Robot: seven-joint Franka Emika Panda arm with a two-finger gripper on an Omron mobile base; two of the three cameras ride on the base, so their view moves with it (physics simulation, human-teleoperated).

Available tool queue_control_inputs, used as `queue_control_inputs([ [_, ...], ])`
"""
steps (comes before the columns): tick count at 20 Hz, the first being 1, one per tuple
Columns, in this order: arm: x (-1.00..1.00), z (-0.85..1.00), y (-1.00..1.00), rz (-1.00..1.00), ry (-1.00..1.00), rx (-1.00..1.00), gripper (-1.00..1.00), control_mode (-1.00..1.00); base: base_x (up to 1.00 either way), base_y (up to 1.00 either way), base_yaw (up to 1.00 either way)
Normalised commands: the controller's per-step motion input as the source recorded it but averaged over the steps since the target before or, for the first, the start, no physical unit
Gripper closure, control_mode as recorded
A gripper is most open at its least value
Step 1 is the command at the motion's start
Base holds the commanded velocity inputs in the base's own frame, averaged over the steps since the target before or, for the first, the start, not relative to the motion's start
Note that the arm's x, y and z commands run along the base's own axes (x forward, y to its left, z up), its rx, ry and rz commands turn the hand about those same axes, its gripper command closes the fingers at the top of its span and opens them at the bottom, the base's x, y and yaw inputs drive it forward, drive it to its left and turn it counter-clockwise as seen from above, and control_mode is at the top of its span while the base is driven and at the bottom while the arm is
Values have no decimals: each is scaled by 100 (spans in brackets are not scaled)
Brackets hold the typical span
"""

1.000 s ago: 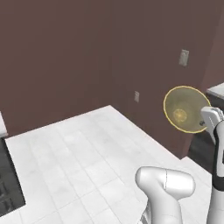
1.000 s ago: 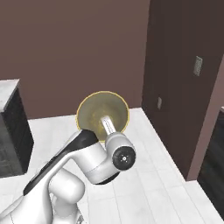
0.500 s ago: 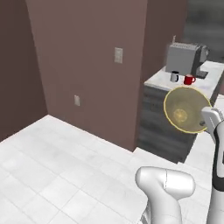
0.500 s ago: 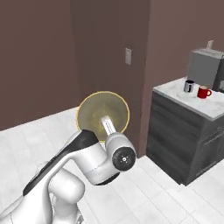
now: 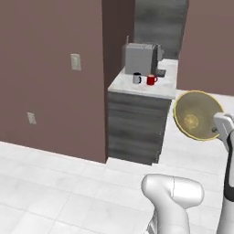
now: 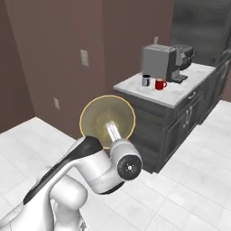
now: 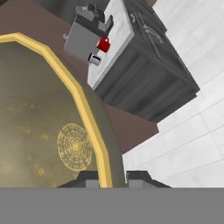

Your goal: Clear the mugs and bowl far away from the sink.

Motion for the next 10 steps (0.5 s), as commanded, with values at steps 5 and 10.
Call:
queue_control_inputs([
  [5, 0, 0, 0, 0, 0, 0, 100, 100, 63, 35, -34],
  [10, 0, 0, 0, 0, 0, 0, 100, 100, 66, 33, -29],
])
